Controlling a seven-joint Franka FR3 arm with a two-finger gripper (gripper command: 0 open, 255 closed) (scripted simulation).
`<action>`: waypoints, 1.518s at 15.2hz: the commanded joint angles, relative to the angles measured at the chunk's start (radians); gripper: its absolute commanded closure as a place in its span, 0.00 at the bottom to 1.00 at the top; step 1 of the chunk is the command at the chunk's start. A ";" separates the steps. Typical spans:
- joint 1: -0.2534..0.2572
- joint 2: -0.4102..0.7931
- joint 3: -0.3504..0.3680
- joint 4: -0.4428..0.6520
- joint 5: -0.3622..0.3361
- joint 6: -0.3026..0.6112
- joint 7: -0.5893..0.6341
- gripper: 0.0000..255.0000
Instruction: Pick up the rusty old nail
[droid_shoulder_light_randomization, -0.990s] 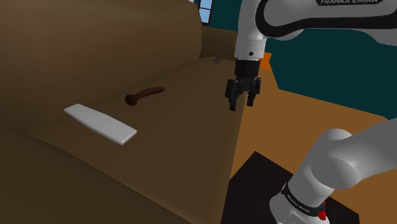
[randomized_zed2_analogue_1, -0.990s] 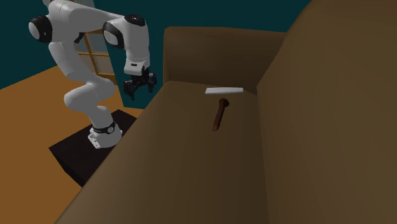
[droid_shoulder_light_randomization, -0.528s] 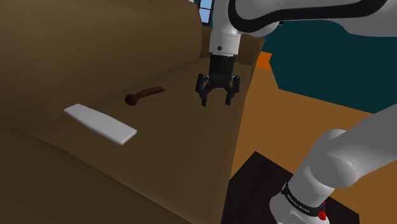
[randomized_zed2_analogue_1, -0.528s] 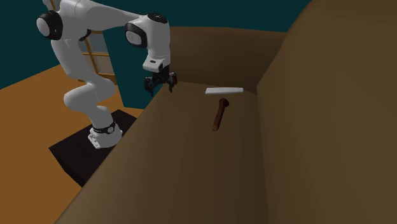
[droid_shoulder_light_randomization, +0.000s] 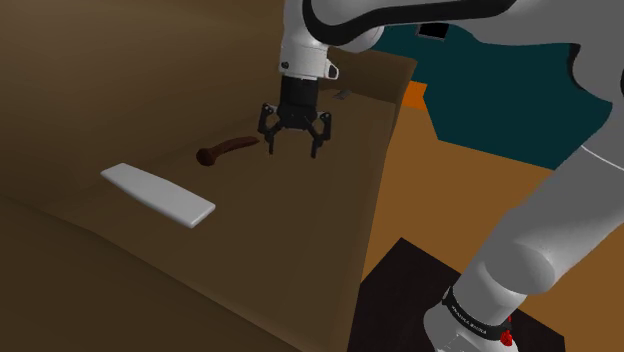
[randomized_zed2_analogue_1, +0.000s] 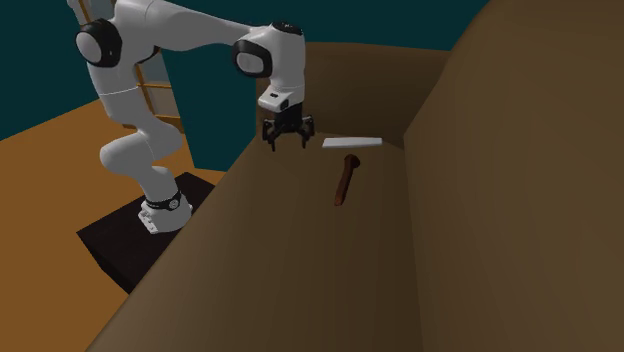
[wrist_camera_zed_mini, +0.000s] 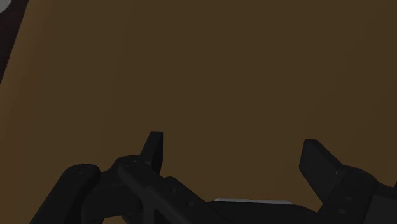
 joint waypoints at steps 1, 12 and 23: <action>-0.004 0.076 0.021 0.063 -0.035 0.025 0.105 0.00; 0.096 0.530 0.005 0.603 -0.289 -0.036 0.595 0.00; 0.111 0.596 -0.019 0.600 -0.319 0.038 0.654 0.00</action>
